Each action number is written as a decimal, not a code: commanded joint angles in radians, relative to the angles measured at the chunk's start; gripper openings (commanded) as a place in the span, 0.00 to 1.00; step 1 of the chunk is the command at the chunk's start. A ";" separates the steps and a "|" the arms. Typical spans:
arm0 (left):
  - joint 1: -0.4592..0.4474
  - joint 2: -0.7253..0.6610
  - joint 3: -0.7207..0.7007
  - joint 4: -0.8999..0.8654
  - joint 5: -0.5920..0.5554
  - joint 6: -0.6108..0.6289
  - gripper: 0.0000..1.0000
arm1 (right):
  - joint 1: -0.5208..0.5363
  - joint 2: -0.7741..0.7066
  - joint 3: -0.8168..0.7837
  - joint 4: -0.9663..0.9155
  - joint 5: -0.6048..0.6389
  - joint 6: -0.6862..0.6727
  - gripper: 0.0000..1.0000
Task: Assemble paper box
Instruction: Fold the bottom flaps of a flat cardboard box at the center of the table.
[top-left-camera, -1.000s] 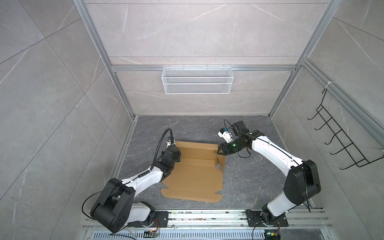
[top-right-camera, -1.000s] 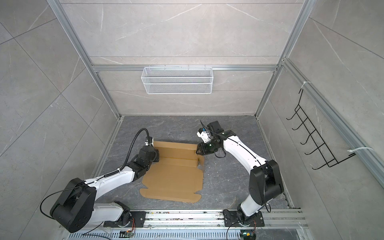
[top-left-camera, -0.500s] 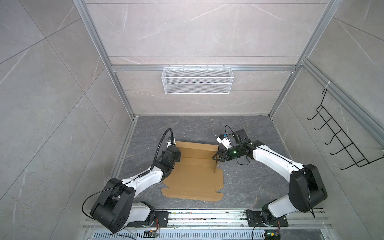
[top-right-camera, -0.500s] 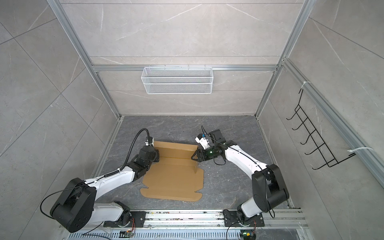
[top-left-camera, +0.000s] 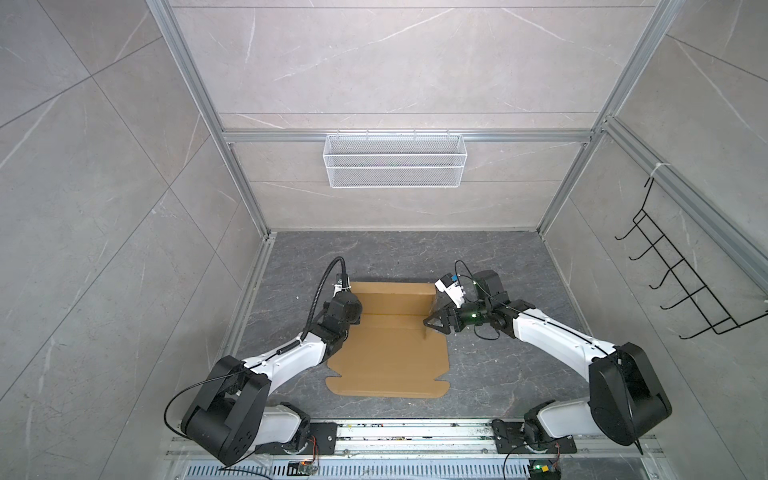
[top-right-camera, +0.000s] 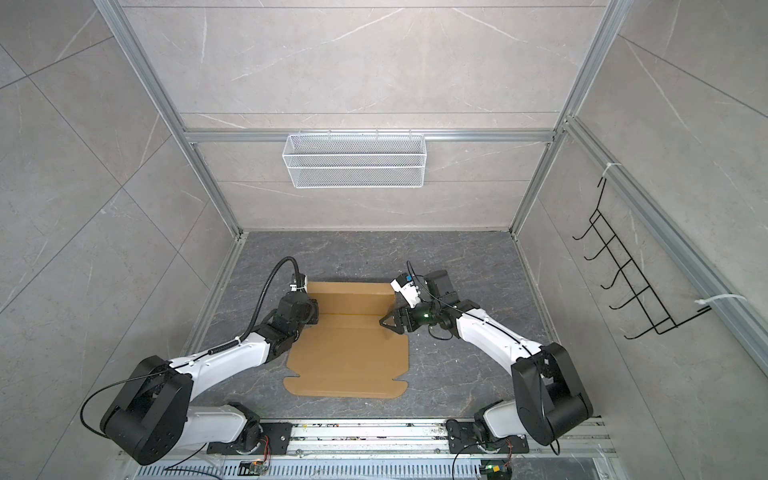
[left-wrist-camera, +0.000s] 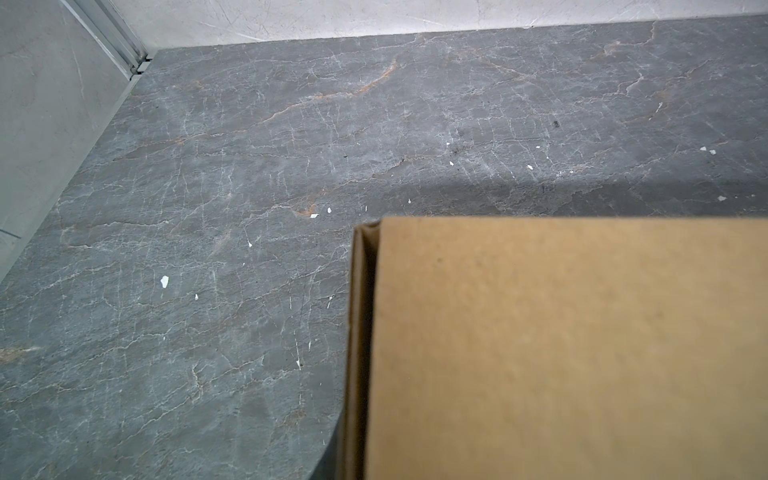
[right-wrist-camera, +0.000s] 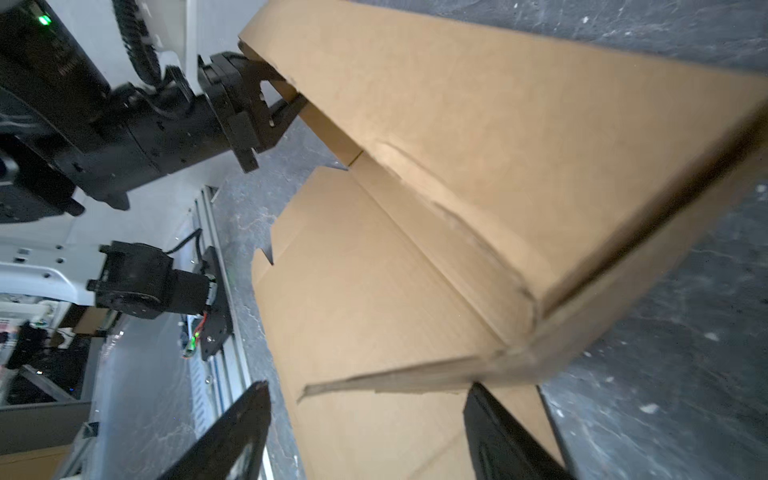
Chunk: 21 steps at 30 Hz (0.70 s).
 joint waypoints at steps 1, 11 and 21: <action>-0.004 0.011 0.021 -0.007 -0.002 0.024 0.00 | 0.006 0.051 0.011 0.145 -0.077 0.094 0.80; -0.004 0.019 0.022 -0.004 0.005 0.015 0.00 | 0.027 0.155 0.017 0.309 0.049 0.195 0.81; -0.003 -0.026 0.020 -0.054 -0.041 0.032 0.00 | 0.016 0.017 -0.002 0.057 0.209 -0.049 0.77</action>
